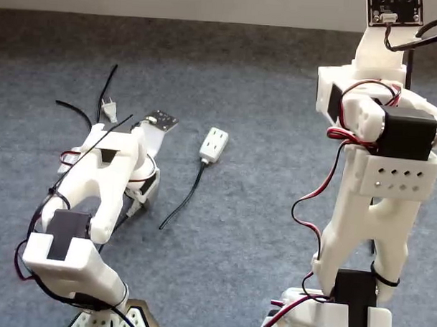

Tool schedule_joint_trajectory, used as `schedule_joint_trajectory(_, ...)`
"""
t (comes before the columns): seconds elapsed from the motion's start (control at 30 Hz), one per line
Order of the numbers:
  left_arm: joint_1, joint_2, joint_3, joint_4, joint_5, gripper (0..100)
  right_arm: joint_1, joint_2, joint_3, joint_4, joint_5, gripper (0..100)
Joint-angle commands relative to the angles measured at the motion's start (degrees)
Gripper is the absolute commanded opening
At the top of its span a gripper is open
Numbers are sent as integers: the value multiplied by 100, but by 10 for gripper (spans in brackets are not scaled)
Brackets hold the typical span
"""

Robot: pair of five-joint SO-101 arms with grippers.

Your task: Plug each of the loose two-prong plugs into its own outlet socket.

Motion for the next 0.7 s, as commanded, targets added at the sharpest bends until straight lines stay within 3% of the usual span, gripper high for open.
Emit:
schedule_joint_trajectory(0.0, 163, -40, -127, -167, 53, 147, 4, -233, -4, -66, 79, 270)
schedule_joint_trajectory(0.17, 180, -31, -127, -158, 53, 2, 4, -224, -4, -66, 79, 270)
schedule_joint_trajectory(0.33, 198, -48, -4, -185, 53, 5, 22, -224, -4, -75, 79, 270)
schedule_joint_trajectory(0.47, 215, -154, -593, -132, 79, 5, 295, -180, -40, -110, 79, 270)
schedule_joint_trajectory(0.67, 954, -989, -2053, 818, 79, 5, 681, -171, 4, -453, 79, 270)
